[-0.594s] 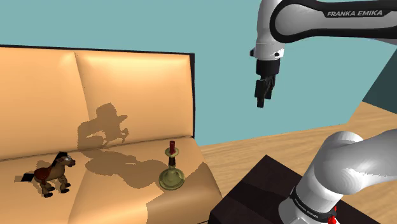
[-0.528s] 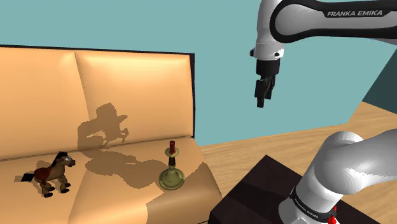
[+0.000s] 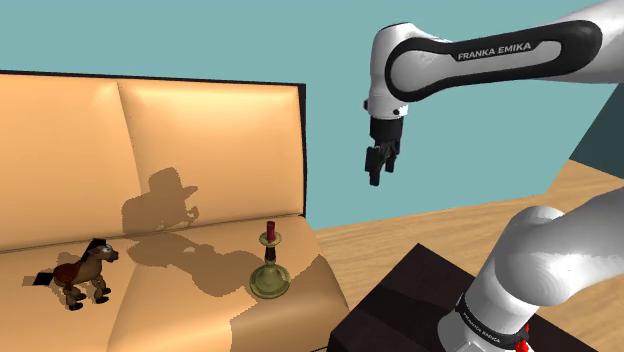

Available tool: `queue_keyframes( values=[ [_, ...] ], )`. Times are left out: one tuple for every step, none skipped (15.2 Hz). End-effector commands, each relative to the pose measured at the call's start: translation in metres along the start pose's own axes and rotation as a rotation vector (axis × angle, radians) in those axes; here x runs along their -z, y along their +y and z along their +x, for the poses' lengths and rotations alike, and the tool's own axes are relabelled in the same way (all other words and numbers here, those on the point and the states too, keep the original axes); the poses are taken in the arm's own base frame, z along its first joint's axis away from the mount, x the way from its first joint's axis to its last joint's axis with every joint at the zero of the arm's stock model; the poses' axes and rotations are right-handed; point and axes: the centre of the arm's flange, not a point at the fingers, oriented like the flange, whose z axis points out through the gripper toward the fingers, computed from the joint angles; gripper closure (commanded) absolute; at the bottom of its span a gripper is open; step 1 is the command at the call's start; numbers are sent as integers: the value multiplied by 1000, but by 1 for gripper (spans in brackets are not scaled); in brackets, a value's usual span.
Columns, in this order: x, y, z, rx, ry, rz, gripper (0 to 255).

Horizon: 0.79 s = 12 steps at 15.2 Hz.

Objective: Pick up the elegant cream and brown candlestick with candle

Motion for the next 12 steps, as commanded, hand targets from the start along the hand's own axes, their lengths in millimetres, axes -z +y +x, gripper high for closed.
queue_keyframes(
  values=[
    [-16,-6,19,-3,13,4,0],
    [-23,-10,28,-5,19,6,0],
    [-30,-13,38,-6,24,9,0],
    [-37,-17,48,-8,30,11,0],
    [-45,-20,57,-9,35,13,0],
    [-52,-24,67,-11,41,15,0],
    [-59,-27,77,-12,46,17,0],
    [-65,-31,86,-14,51,19,0],
    [-72,-34,96,-15,57,21,0],
    [-79,-38,106,-17,62,23,0],
    [-86,-41,116,-18,68,25,0],
    [-92,-45,126,-19,73,27,0]
  ],
)
